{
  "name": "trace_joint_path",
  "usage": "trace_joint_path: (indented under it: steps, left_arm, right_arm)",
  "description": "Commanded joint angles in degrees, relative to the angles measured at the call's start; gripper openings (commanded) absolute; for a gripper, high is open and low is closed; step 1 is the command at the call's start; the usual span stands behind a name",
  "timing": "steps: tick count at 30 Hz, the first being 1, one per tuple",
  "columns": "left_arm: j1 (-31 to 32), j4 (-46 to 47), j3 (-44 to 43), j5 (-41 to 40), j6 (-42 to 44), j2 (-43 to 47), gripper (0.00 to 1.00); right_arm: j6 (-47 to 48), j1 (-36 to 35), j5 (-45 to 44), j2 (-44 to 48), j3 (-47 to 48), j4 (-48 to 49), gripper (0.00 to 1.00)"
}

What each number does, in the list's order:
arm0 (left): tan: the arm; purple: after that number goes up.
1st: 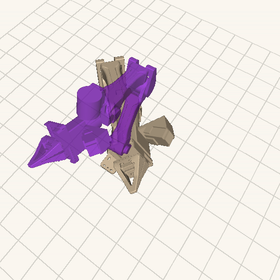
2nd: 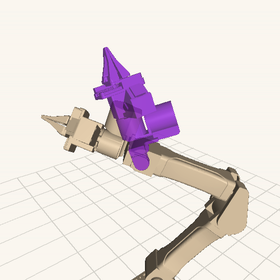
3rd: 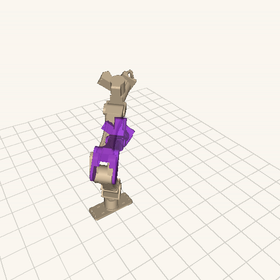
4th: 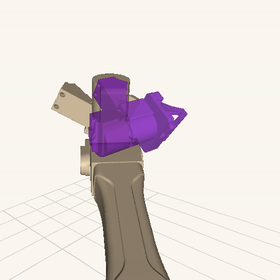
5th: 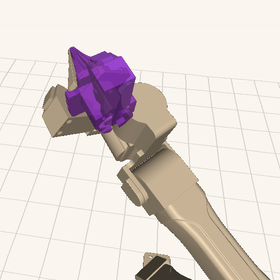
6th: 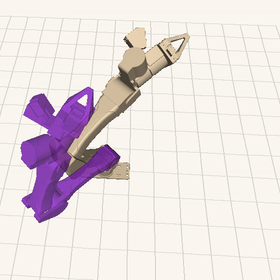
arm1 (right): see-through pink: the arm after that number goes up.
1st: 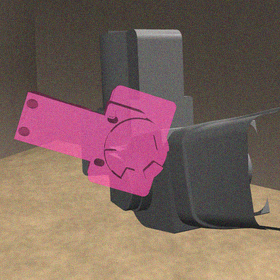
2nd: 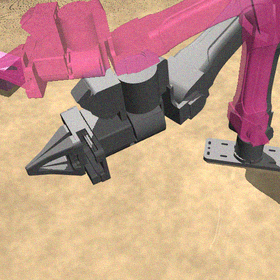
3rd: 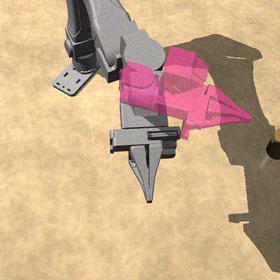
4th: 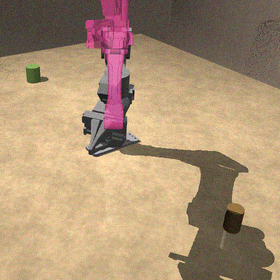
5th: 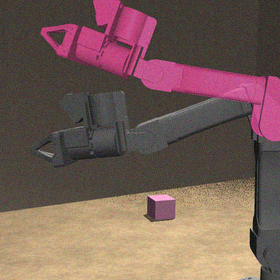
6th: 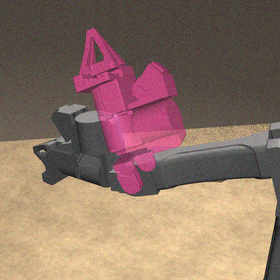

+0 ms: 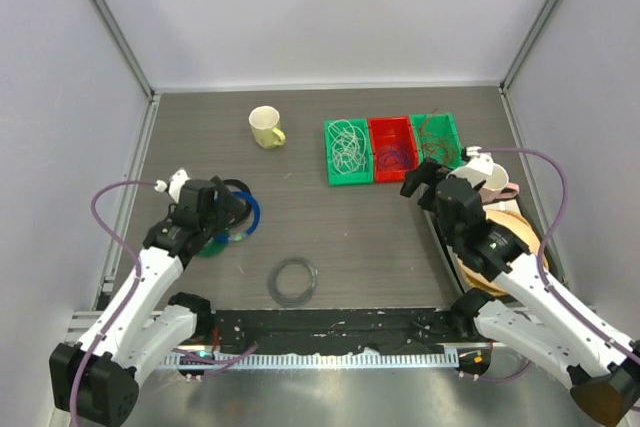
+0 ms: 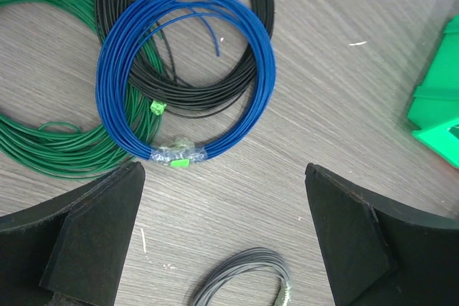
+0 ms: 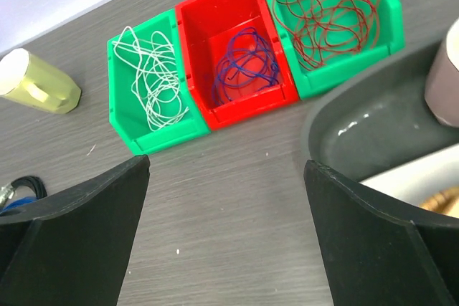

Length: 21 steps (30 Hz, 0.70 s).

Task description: Untangle the cables

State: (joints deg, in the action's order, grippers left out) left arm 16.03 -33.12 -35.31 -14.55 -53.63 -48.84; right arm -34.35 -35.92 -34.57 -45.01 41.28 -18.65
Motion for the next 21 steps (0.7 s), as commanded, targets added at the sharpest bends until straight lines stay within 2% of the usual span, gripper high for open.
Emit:
trace_joint_path:
  steps: [1,5,12,21]
  left_arm:
    - [-0.3,-2.82,-3.53,-0.92,1.15,3.04,1.0]
    - [-0.3,-5.45,-4.06,-3.64,1.24,4.19,1.0]
    - [-0.3,-4.93,-3.8,-4.79,1.07,4.1,1.0]
    - [-0.3,-3.09,-4.77,-6.46,0.89,-1.52,1.0]
  right_arm:
    - [-6.35,-0.2,-2.18,6.24,-2.68,-5.61,0.95]
    - [-4.16,-0.2,0.9,7.57,-3.75,-4.29,0.96]
    - [-5.11,-0.2,0.55,6.69,-5.68,-2.09,0.96]
    - [-2.04,-0.2,-1.02,4.33,-8.14,2.48,0.97]
